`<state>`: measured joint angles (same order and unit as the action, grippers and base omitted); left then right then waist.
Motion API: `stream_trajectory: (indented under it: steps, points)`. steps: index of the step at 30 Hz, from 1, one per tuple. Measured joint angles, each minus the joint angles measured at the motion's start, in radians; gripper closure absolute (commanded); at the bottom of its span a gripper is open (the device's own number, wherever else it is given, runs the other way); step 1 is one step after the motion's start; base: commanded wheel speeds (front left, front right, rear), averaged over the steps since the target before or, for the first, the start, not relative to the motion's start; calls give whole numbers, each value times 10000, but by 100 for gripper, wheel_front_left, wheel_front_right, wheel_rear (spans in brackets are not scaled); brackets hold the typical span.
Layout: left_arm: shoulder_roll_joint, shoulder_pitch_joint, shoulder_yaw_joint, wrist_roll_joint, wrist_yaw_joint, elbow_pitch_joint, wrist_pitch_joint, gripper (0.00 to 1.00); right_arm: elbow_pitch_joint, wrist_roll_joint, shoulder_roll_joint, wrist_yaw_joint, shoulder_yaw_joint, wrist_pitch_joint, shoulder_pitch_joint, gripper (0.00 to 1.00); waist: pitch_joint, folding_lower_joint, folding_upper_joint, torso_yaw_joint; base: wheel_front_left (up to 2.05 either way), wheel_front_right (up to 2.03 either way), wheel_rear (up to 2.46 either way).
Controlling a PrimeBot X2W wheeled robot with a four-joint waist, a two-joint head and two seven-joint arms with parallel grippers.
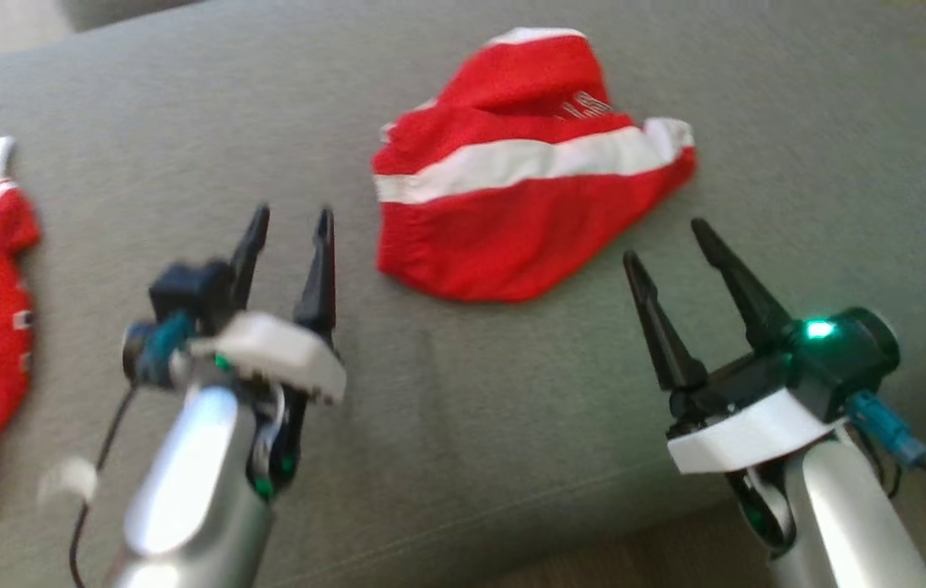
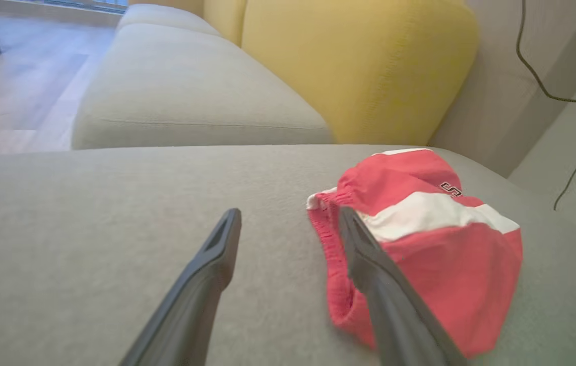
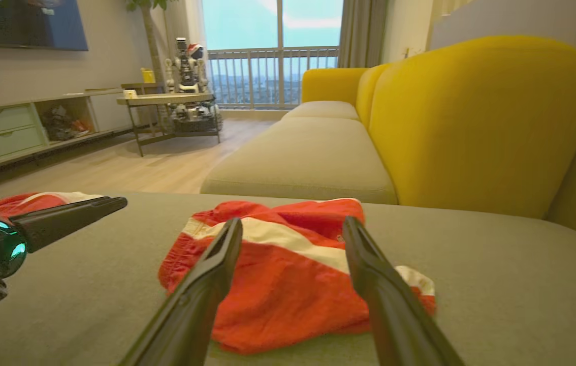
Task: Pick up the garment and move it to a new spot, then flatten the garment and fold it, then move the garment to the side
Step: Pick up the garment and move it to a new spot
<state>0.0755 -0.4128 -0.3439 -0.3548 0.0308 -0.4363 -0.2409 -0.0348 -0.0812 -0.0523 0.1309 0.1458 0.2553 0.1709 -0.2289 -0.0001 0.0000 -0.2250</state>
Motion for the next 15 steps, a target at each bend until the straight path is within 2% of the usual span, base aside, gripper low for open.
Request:
stream_trajectory:
  steps: [3,9,12,15]
  points:
    - [-17,1131,88,59,309,1131,-77,0,-221,25,0,0,-15,0,-226,0,325,0,0,511,0,0,0]
    - [-40,2919,510,1544,1118,4481,-138,0,-353,82,0,0,-472,0,-607,0,931,-1,0,1466,0,0,0]
    - [-115,3905,905,1793,1383,5292,-157,0,-385,211,2,0,-602,0,-816,0,1221,0,0,1843,0,0,0]
    - [-117,4969,1208,2021,1544,5505,-157,0,-456,309,12,0,-836,0,-1178,0,1576,-1,1,2071,0,0,0]
